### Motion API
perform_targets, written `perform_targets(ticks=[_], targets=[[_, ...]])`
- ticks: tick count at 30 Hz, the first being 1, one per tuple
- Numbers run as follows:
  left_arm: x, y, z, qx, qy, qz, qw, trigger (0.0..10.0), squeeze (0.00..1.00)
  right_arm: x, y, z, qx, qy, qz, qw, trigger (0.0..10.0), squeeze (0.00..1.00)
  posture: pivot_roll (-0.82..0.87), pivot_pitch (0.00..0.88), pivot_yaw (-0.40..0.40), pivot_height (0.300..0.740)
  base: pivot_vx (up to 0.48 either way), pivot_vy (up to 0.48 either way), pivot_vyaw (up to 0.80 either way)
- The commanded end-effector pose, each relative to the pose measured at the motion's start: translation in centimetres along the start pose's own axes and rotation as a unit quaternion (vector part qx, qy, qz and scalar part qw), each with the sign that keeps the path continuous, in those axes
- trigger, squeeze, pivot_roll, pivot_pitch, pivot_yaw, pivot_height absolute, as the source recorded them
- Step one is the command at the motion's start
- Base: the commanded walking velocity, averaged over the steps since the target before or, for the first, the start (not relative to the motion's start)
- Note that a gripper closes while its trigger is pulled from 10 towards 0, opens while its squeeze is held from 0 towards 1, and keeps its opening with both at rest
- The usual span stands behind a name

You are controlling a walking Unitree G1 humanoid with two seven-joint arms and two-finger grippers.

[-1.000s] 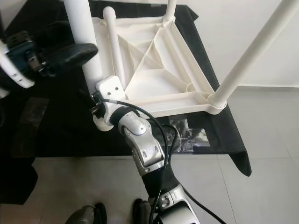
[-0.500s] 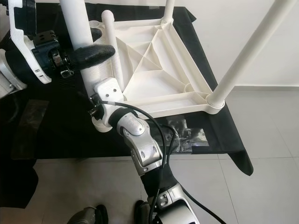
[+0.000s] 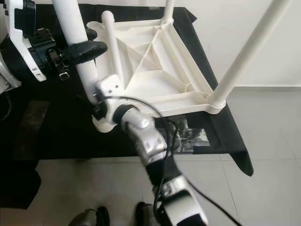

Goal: Building children table

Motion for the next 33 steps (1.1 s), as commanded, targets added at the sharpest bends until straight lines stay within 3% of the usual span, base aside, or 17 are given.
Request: perform_targets(ticks=[1, 6, 8, 9, 10, 11, 12, 13, 15, 17, 23, 24, 25, 26, 27, 28, 33], targets=[[-0.9, -0.9, -0.4, -0.029, 0.025, 0.007, 0.999, 0.0, 0.0, 1.6, -0.3, 0.2, 0.053, -0.044, 0.003, 0.998, 10.0, 1.0, -0.15, 0.18, -0.018, 0.74, 0.0, 0.0, 0.0], [-0.9, -1.0, -0.5, -0.032, 0.026, 0.008, 0.999, 0.0, 0.0, 3.0, -1.0, 0.8, 0.115, -0.067, 0.034, 0.991, 10.0, 1.0, -0.15, 0.185, -0.016, 0.74, 0.0, 0.0, 0.0], [-0.9, -1.1, -0.6, -0.037, 0.026, 0.01, 0.999, 0.0, 0.0, 4.6, -1.8, 1.4, 0.194, -0.077, 0.067, 0.976, 10.0, 1.0, -0.14, 0.194, -0.012, 0.74, 0.0, 0.0, 0.0], [-0.9, -1.1, -0.6, -0.037, 0.026, 0.01, 0.999, 0.0, 0.0, 4.6, -1.8, 1.4, 0.194, -0.077, 0.067, 0.976, 10.0, 1.0, -0.14, 0.194, -0.012, 0.74, 0.0, 0.0, 0.0], [-0.9, -1.2, -0.6, -0.04, 0.026, 0.011, 0.999, 0.0, 0.0, 5.2, -2.1, 1.6, 0.226, -0.075, 0.083, 0.968, 10.0, 0.27, -0.13, 0.198, -0.007, 0.74, 0.0, 0.0, 0.0], [-0.9, -1.3, -0.7, -0.042, 0.026, 0.012, 0.999, 0.0, 0.0, 5.6, -2.2, 1.6, 0.243, -0.073, 0.092, 0.963, 10.0, 0.27, -0.13, 0.199, -0.004, 0.74, 0.0, 0.0, 0.0], [-0.9, -1.5, -0.7, -0.048, 0.028, 0.015, 0.998, 0.0, 0.0, 5.8, -2.2, 1.6, 0.273, -0.065, 0.095, 0.955, 10.0, 0.0, -0.13, 0.207, 0.004, 0.74, 0.0, 0.0, 0.0], [-0.9, -1.5, -0.7, -0.048, 0.028, 0.015, 0.998, 0.0, 0.0, 5.8, -2.2, 1.6, 0.273, -0.065, 0.095, 0.955, 10.0, 0.0, -0.13, 0.207, 0.004, 0.74, 0.0, 0.0, 0.0], [-1.0, -1.9, -0.9, -0.061, 0.032, 0.018, 0.997, 0.0, 0.0, 6.2, -2.1, 1.5, 0.321, -0.058, 0.09, 0.941, 10.0, 0.0, -0.13, 0.213, 0.007, 0.74, 0.0, 0.0, 0.0], [-1.0, -1.9, -0.9, -0.061, 0.032, 0.018, 0.997, 0.0, 0.0, 6.2, -2.1, 1.5, 0.321, -0.058, 0.09, 0.941, 10.0, 0.0, -0.13, 0.213, 0.007, 0.74, 0.0, 0.0, 0.0], [-0.8, -2.5, -1.3, -0.079, 0.032, 0.02, 0.996, 0.0, 0.0, 6.2, -1.5, 1.0, 0.38, -0.057, 0.063, 0.921, 10.0, 0.0, -0.11, 0.237, 0.01, 0.74, 0.0, 0.0, 0.0], [-0.7, -2.6, -1.3, -0.081, 0.032, 0.019, 0.996, 0.0, 0.0, 5.9, -1.3, 0.8, 0.387, -0.054, 0.063, 0.918, 8.9, 0.0, -0.11, 0.237, 0.01, 0.74, 0.0, 0.0, 0.0], [-0.7, -2.6, -1.3, -0.081, 0.032, 0.019, 0.996, 0.0, 0.0, 5.9, -1.3, 0.8, 0.387, -0.054, 0.063, 0.918, 8.9, 0.0, -0.11, 0.237, 0.01, 0.74, 0.0, 0.0, 0.0], [-0.5, -2.7, -1.4, -0.083, 0.031, 0.019, 0.996, 0.0, 0.0, 5.8, -1.0, 0.6, 0.391, -0.053, 0.064, 0.917, 2.9, 0.0, -0.1, 0.24, 0.011, 0.74, 0.0, 0.0, 0.0], [-0.5, -2.7, -1.4, -0.083, 0.031, 0.019, 0.996, 0.0, 0.0, 5.8, -1.0, 0.6, 0.391, -0.053, 0.064, 0.917, 2.9, 0.0, -0.1, 0.24, 0.011, 0.74, 0.0, 0.0, 0.0], [-0.4, -2.8, -1.4, -0.084, 0.03, 0.019, 0.996, 0.0, 0.0, 5.7, -0.8, 0.4, 0.397, -0.055, 0.062, 0.914, 0.0, 0.0, -0.1, 0.246, 0.011, 0.74, 0.0, 0.0, 0.0], [-0.2, -3.0, -1.6, -0.088, 0.028, 0.02, 0.995, 0.0, 0.0, 5.6, -0.5, 0.3, 0.417, -0.056, 0.059, 0.905, 0.0, 0.0, -0.1, 0.262, 0.008, 0.74, 0.0, 0.0, 0.0]])
Point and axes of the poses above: a point about 5 cm out from each wrist's last joint towards the gripper, its own z axis pointing back from the gripper into the wrist, its own x axis along the axis of the wrist's last joint, y = z × x, the point moved 3 cm from there along -z, pointing out of the wrist towards the gripper, and after that the axes turned 12 degrees about z, right-handed, at the moved point
